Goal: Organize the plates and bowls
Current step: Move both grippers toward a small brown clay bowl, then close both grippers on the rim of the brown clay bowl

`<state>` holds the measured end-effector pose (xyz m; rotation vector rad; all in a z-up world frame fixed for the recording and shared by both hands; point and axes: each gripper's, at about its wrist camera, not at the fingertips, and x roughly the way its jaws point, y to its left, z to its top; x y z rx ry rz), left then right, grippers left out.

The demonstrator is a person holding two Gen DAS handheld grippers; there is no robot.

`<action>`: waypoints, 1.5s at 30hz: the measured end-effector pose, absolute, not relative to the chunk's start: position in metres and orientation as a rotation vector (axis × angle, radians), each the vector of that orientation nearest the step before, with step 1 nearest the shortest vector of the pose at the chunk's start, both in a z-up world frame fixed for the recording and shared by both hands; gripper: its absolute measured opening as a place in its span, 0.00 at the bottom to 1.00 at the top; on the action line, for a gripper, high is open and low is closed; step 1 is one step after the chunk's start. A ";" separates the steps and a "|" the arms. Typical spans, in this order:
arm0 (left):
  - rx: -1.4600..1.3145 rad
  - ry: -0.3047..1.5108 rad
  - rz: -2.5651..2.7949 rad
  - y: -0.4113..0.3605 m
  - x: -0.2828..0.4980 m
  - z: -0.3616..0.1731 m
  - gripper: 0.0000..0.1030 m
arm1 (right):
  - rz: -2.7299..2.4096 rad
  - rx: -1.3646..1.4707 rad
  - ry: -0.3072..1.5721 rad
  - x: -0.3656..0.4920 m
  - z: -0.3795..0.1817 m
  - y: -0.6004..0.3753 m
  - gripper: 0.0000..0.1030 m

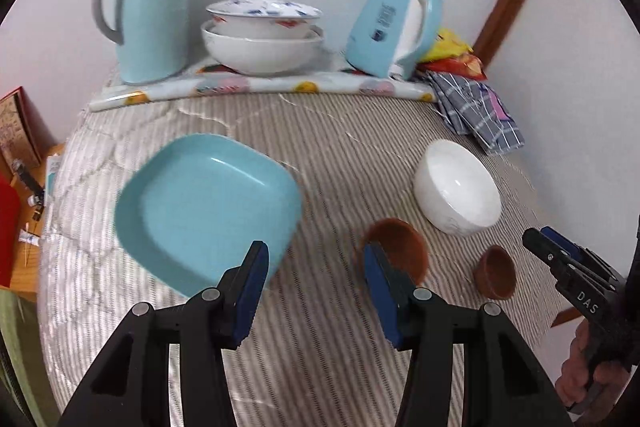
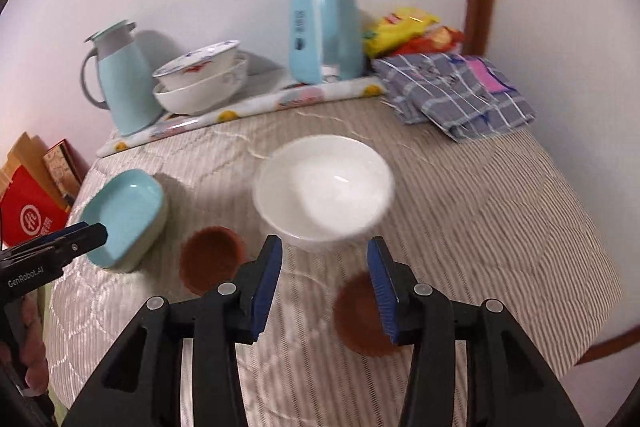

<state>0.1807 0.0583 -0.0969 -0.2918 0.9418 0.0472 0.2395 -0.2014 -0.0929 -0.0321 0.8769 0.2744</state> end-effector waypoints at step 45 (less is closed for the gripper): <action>-0.218 1.058 0.052 -0.004 0.237 -0.172 0.21 | 0.289 0.044 1.035 0.268 -0.182 -0.253 0.19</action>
